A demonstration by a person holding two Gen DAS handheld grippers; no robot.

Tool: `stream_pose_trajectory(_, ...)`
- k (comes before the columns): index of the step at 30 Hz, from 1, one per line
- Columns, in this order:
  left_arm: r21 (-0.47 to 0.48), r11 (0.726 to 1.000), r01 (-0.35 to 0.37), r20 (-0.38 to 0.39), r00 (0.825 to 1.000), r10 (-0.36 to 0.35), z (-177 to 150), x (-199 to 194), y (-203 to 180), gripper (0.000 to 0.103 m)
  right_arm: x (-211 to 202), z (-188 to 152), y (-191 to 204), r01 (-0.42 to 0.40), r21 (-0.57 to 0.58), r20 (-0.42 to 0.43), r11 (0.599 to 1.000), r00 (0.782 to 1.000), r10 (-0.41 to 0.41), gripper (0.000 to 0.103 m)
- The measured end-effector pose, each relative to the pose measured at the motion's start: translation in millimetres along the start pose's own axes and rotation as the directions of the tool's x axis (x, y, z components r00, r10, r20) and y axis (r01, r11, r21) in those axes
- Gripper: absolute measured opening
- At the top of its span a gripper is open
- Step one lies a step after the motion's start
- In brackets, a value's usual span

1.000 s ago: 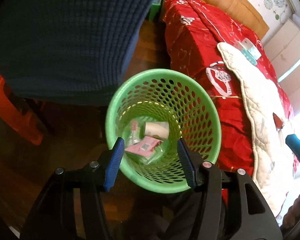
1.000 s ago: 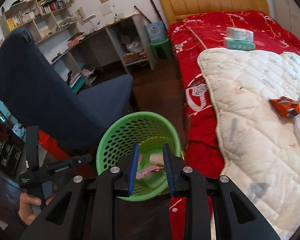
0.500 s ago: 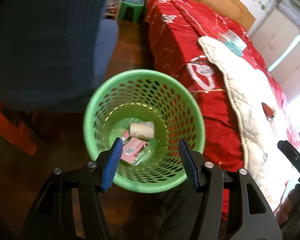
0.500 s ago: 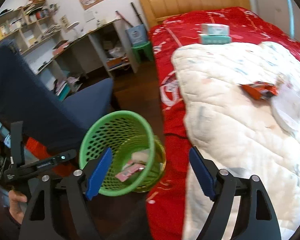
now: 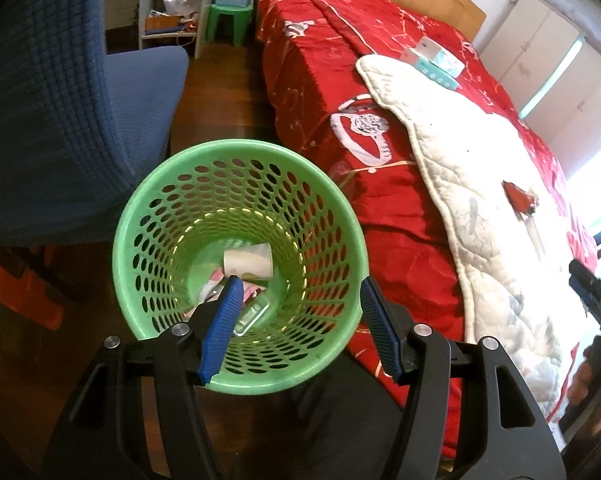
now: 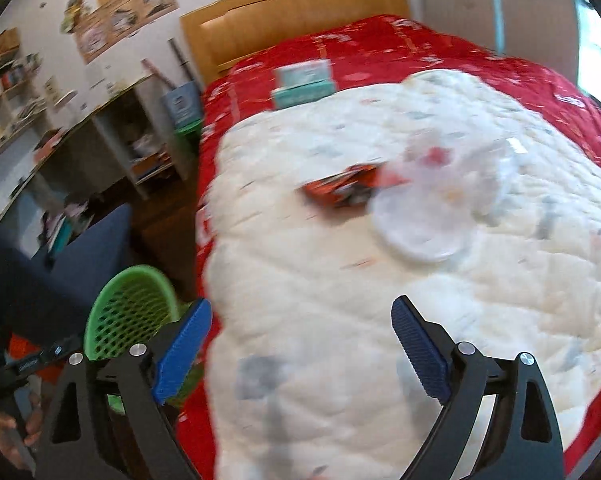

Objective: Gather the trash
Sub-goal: 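Reach the right gripper to the clear rectangular tray and close on its rim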

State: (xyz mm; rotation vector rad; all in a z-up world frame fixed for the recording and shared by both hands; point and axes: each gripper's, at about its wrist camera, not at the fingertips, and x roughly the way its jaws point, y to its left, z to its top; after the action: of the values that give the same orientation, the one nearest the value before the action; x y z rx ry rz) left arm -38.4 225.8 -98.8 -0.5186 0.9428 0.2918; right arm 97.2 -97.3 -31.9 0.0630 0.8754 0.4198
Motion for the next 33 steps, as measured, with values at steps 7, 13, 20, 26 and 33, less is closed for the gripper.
stream_pose_trajectory(7,0.016,1.000,0.008,-0.023,1.000,-0.007,0.8,10.9,-11.4,0.062,14.5,33.3,-59.0,0.055,0.148,0.016,0.987,0.998,-0.058,0.092)
stream_pose_trajectory(13,0.020,1.000,0.010,-0.034,0.999,-0.009,3.5,18.8,-13.7,0.062,48.8,51.4,-76.0,0.132,0.175,-0.022,0.976,0.991,-0.130,0.093)
stream_pose_trajectory(20,0.014,1.000,0.000,-0.049,0.999,0.000,8.8,28.8,-12.9,0.062,75.2,58.9,-82.4,0.148,0.177,-0.046,0.973,0.989,-0.142,0.094)
stream_pose_trajectory(26,0.040,0.999,0.009,-0.060,0.998,-0.007,11.9,37.0,-24.6,0.063,81.9,63.1,-83.2,0.173,0.176,-0.048,0.969,0.985,-0.167,0.095)
stream_pose_trajectory(33,0.104,0.994,0.038,-0.048,0.998,-0.033,22.5,40.9,-58.0,0.063,88.7,69.3,-87.7,0.175,0.176,-0.060,0.969,0.984,-0.167,0.095)
